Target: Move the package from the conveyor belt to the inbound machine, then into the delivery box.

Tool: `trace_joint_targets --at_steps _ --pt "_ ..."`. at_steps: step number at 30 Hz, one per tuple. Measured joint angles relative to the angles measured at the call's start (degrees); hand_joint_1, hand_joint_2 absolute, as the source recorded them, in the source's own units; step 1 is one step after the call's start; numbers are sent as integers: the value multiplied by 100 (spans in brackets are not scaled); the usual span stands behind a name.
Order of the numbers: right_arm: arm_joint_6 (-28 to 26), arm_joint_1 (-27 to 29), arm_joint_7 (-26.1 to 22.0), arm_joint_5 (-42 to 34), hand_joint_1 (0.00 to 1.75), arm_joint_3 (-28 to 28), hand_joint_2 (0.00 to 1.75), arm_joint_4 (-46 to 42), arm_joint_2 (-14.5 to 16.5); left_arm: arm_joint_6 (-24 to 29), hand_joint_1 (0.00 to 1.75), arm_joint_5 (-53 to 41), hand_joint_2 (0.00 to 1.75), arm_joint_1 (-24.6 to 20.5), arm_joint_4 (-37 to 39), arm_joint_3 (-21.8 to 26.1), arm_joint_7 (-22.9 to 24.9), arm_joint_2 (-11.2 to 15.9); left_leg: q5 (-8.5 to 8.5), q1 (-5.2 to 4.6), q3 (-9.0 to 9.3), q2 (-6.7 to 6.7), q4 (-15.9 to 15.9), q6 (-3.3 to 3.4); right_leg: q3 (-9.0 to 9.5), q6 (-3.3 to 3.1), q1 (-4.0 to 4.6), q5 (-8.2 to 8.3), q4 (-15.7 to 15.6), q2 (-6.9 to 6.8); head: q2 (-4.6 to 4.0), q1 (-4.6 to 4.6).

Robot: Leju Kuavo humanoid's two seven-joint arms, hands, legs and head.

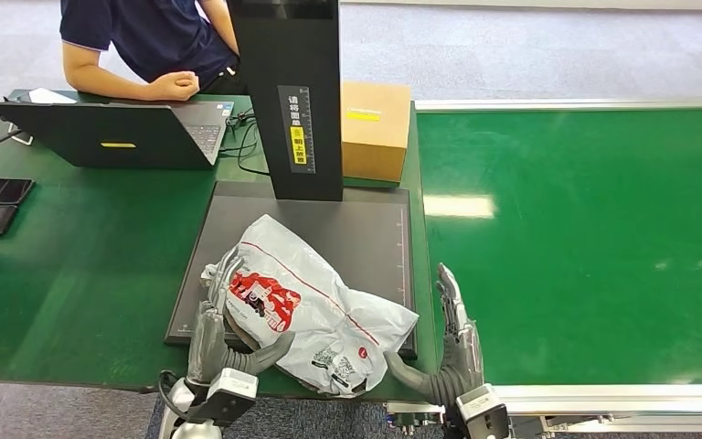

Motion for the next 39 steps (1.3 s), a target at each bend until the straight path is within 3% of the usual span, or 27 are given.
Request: trace_joint_targets --at_steps 7,18,32,33,36,37,39 --pt "27 73 0 -57 0 -237 175 -2 43 -613 0 -1169 175 -259 99 -66 411 124 1 0 3 0 0 0 1 -1 0 1 0 0 0 2" --pt "236 122 0 -36 0 -496 175 4 104 -1249 0 -1765 175 -1009 1114 -420 884 375 2 0 2 0 0 1 1 -1 0 2 0 0 0 1" --pt "64 201 39 85 0 -608 175 -90 248 -1004 0 -1640 175 -1893 2698 -593 923 327 2 0 23 0 -1 2 25 -1 -1 2 0 0 0 1" --pt "57 203 42 90 0 -610 175 -94 253 -975 29 -1638 175 -1929 2774 -588 921 316 2 0 25 0 -1 2 27 -1 -1 2 0 -1 0 1" --pt "73 206 52 99 0 -616 175 -96 259 -903 160 -1659 175 -2018 2975 -568 921 283 4 0 32 0 -2 2 35 -2 -1 3 0 -1 0 2" --pt "102 204 56 103 0 -618 175 -96 259 -880 175 -1662 175 -2038 3035 -555 915 269 5 0 34 0 -2 2 37 -2 -1 4 0 -1 0 2" --pt "179 192 63 115 0 -623 175 -96 263 -855 175 -1634 175 -2053 3105 -516 880 245 8 0 36 0 -2 1 40 -4 0 7 0 0 0 1"
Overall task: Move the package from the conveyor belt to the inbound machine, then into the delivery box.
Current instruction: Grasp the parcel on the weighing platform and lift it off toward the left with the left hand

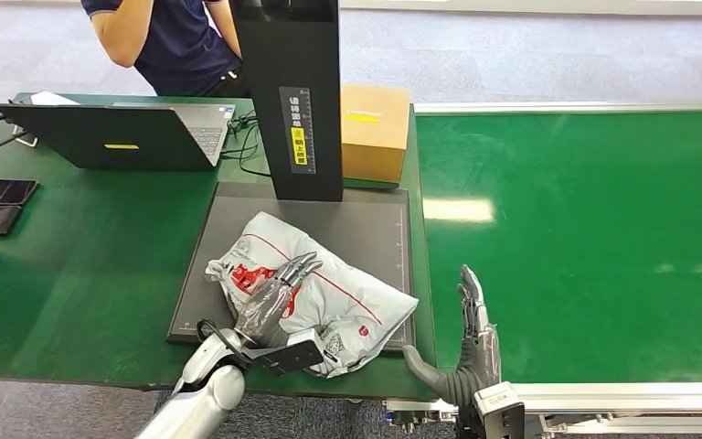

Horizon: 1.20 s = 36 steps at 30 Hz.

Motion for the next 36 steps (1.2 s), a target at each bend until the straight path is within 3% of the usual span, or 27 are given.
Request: trace_joint_targets --at_steps 9,13,22,36 --pt "146 -177 71 54 0 -31 175 3 90 7 175 147 175 12 4 153 -97 -88 7 0 0 0 0 -2 -2 -2 3 6 1 0 0 0" --pt "160 -282 132 72 0 -41 175 13 123 243 175 411 175 44 -72 251 -324 -139 7 0 -4 0 0 -2 -7 -2 3 6 1 1 0 1" --pt "254 -385 207 133 0 -56 175 83 187 790 175 1300 175 578 -1050 566 -819 -181 4 0 -31 0 1 -3 -32 -3 3 1 1 0 0 -1" --pt "361 -446 107 28 0 -58 175 398 238 1179 175 1607 175 1117 -1870 1142 -868 -179 3 0 -39 0 0 -3 -40 -2 3 0 1 -1 0 1"
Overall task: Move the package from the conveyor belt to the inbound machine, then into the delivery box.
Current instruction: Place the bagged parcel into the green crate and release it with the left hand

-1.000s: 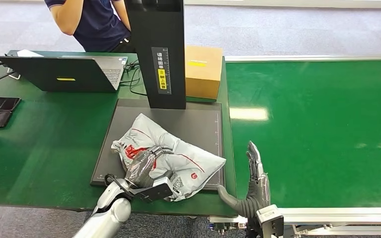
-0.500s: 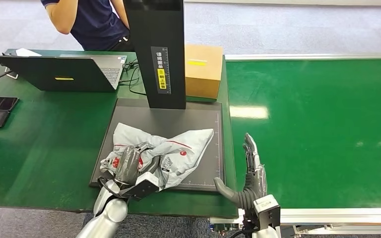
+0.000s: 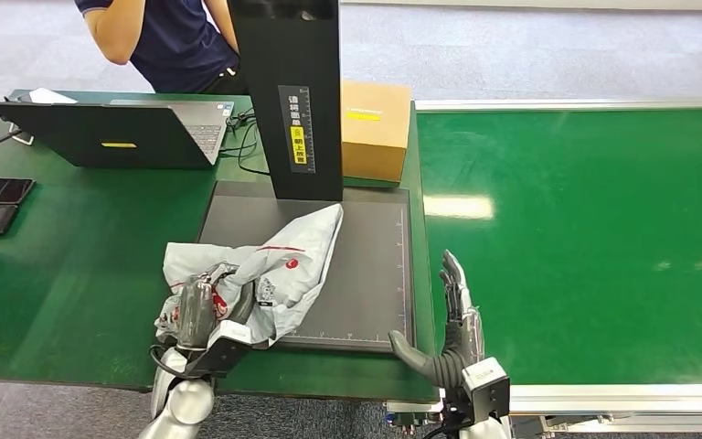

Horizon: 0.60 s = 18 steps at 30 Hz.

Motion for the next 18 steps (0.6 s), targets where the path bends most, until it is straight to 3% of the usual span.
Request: trace_joint_targets --at_steps 11,18 --pt "-44 26 -13 -53 0 -2 175 133 59 4 175 903 175 -10 78 653 80 0 0 0 0 0 0 0 -3 0 0 0 0 0 0 0" --pt "-125 43 -89 -136 0 -15 175 177 87 -172 175 1171 175 -147 275 824 55 -2 0 0 0 0 0 0 -3 0 -1 0 0 0 0 0"
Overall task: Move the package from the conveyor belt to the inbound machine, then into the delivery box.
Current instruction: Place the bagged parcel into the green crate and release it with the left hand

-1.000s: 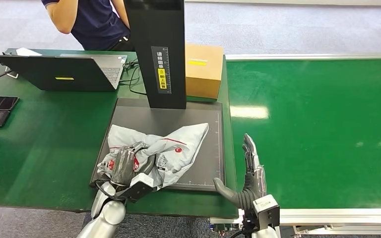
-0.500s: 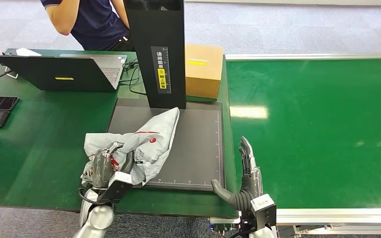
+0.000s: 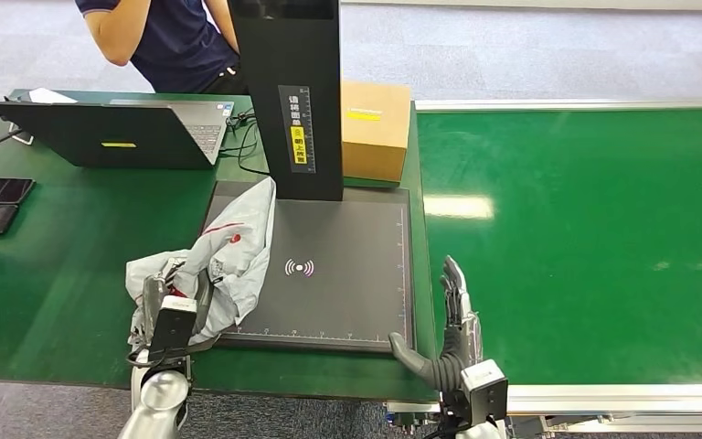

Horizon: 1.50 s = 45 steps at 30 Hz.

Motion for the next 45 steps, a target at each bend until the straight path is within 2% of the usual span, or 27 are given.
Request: trace_joint_targets --at_steps 1,4,5,14,23,31,45 --pt "-7 7 -9 -14 0 -4 175 3 1 -17 165 18 175 -25 38 11 -10 0 0 0 0 0 0 0 0 0 0 0 0 0 0 -1" --pt "-36 26 -20 -52 0 -15 175 19 1 -67 34 51 175 -101 163 37 -41 0 0 0 0 0 0 0 0 0 0 0 0 0 0 -1" --pt "-51 29 -24 -62 0 -19 175 28 1 -90 0 56 175 -129 211 43 -47 1 0 0 0 0 0 0 0 0 0 0 0 0 0 -1" --pt "-92 20 -32 -92 0 -58 175 110 1 -125 0 -144 175 -168 332 -62 -179 -15 0 0 -1 0 0 0 0 0 0 0 0 1 0 -1" --pt "-100 20 -45 -107 0 -74 175 195 1 30 0 -630 175 98 -93 -626 -211 -40 -2 0 -1 0 0 1 -1 0 0 0 0 1 0 -1" --pt "-157 60 -46 -56 0 -87 175 178 1 -102 0 -830 175 408 -531 -1164 -244 -89 -2 0 -1 0 0 0 -1 0 0 -1 0 1 0 0" --pt "-227 259 -23 55 0 -88 175 -87 1 -357 0 -972 175 526 -615 -1514 -135 -160 -3 0 -1 0 0 0 -1 0 0 -1 0 1 0 -1"
